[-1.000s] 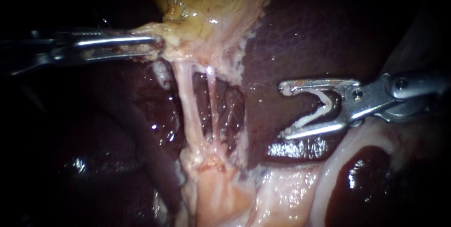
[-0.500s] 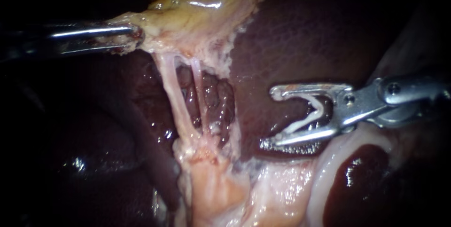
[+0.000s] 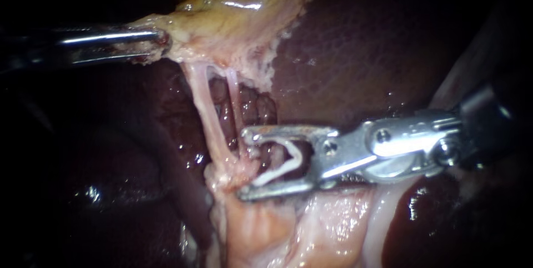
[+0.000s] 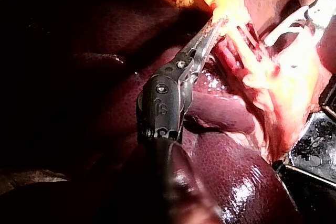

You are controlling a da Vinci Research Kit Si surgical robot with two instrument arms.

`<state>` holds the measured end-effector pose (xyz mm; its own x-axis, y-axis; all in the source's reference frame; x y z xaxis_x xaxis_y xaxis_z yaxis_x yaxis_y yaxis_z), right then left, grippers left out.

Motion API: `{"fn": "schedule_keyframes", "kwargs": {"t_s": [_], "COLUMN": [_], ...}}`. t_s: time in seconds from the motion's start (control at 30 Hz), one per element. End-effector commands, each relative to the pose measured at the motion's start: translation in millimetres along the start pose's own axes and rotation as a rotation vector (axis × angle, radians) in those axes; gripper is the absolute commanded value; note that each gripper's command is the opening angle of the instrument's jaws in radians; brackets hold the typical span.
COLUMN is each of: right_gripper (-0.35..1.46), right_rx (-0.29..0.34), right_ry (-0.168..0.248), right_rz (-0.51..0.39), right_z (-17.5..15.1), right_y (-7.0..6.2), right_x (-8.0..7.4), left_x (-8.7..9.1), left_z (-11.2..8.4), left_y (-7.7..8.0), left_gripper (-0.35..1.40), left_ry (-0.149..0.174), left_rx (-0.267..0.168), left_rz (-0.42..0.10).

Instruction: Clipping first clip left tube

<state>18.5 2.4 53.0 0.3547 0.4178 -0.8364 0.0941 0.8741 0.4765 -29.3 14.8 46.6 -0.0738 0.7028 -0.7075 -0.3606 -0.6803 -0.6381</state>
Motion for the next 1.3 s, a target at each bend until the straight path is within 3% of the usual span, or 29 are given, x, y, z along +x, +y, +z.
{"fn": "schedule_keyframes", "kwargs": {"t_s": [0.03,0.37,0.7,1.03,1.3], "right_gripper": [0.50,0.50,0.50,0.50,0.50], "right_rx": [-0.002,-0.012,0.015,0.058,0.113], "right_ry": [-0.001,-0.003,-0.002,-0.001,0.021], "right_rz": [-0.001,0.007,0.010,0.020,0.022], "right_z": [0.3,3.2,6.8,8.4,8.2], "right_y": [0.2,2.3,2.9,1.3,-2.0], "right_x": [-0.3,-3.5,-3.7,-3.4,-1.8], "left_x": [0.0,0.2,0.3,0.3,0.3], "left_z": [0.0,0.2,0.5,0.5,0.5], "left_y": [0.1,0.6,0.7,0.8,0.8], "left_gripper": [-0.35,-0.35,-0.35,-0.35,-0.35], "left_ry": [0.000,0.000,0.000,0.001,0.001], "left_rx": [0.002,0.006,0.010,0.011,0.011], "left_rz": [0.000,0.006,0.005,0.005,0.005]}}
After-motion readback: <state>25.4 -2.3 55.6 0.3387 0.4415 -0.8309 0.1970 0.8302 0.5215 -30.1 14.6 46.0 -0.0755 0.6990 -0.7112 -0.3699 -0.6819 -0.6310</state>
